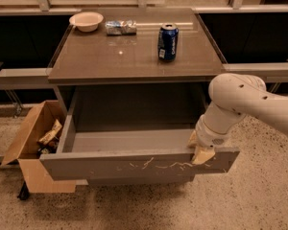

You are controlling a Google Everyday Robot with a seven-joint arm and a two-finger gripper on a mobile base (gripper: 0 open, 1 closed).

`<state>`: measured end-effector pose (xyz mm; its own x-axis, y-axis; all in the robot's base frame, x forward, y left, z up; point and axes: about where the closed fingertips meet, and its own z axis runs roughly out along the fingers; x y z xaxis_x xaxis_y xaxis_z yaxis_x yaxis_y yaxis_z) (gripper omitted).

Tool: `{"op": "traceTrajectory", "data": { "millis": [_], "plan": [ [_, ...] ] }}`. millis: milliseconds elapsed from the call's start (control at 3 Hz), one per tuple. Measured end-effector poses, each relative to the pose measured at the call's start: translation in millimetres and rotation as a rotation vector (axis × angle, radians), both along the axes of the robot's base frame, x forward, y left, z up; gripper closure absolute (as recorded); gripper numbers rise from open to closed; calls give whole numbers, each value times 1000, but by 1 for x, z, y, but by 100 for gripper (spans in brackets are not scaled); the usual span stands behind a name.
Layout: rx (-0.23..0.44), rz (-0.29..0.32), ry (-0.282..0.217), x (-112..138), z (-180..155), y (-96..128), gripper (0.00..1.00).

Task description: Open top drawer

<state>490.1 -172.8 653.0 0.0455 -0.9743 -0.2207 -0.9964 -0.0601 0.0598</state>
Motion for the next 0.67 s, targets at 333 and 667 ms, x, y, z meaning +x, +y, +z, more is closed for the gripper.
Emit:
{"op": "traceTrajectory", "data": {
  "millis": [333,667],
  "plan": [
    [0,0,0,0,0,0,76],
    [0,0,0,0,0,0,53]
  ]
}}
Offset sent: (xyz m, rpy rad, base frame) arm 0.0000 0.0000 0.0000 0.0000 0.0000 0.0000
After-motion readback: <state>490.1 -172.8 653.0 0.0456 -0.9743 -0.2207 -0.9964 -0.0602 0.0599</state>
